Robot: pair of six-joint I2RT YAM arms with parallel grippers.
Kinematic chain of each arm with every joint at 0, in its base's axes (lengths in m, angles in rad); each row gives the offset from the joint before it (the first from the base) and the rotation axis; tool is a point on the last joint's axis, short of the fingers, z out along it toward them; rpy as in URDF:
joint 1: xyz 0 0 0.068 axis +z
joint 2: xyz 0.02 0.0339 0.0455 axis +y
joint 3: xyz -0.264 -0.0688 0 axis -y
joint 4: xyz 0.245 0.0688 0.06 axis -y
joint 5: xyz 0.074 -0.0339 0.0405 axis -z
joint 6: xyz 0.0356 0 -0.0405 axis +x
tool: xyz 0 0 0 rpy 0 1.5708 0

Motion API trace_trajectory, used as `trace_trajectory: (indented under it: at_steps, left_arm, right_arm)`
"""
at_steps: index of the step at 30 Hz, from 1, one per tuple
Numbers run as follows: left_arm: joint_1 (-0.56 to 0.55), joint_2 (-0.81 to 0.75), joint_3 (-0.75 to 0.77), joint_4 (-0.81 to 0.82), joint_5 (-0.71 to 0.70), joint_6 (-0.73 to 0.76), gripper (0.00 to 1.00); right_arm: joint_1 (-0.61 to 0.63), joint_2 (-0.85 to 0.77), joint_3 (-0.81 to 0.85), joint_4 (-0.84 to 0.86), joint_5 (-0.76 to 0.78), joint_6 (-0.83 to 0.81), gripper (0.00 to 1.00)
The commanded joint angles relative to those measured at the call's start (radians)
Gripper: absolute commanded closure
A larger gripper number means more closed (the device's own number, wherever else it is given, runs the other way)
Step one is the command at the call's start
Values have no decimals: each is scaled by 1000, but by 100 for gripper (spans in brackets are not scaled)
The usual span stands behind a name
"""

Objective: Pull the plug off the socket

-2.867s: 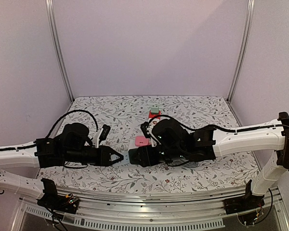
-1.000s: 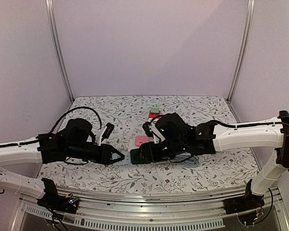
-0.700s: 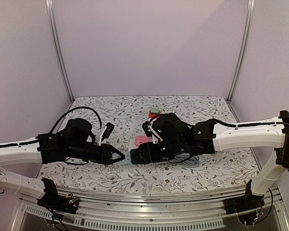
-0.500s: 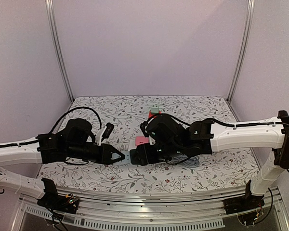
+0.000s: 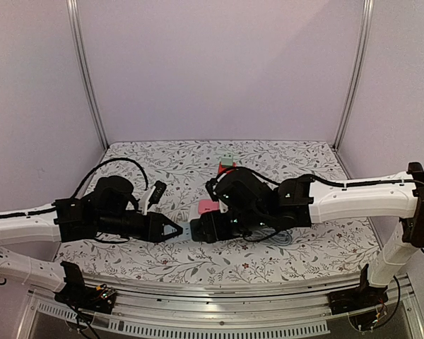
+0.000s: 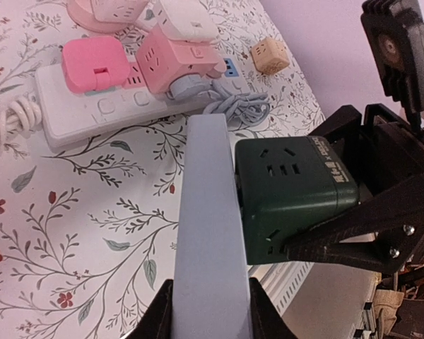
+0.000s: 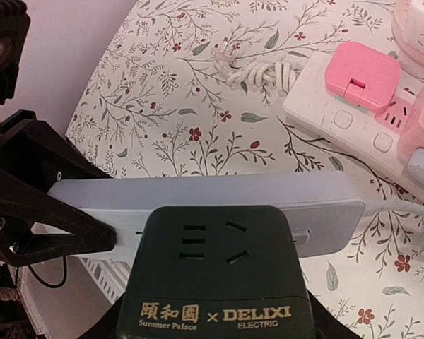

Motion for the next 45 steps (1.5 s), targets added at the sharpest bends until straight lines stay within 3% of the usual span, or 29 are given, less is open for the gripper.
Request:
trace_trajectory:
  at_steps: [1,7,15,21,32,37,45]
  left_arm:
    - [7,-42,-31,89,32,43,100]
    - [7,-55,-56,131,88,69,100]
    - [6,-49,-42,61,6,65,100]
    - [7,-48,-22,-40,-91,77,100]
    - [7,-55,-41,-45,-99,74,100]
    - [7,-83,-74,15,-52,67,100]
    - [7,-111,-98,77,34,82,100]
  right_arm:
    - [-61,-68,-94,48,-59,29,85]
    - [-80,-99,-114,50,-114,22,85]
    - [-50,-56,-46,5,-92,18,85]
    - [6,15,59,-71,5,17,85]
    - [34,76,125,-160,73,28,84]
    - [30,31,81,-121,68,25,84]
    - [-49,-61,-88,76,-72,83,83]
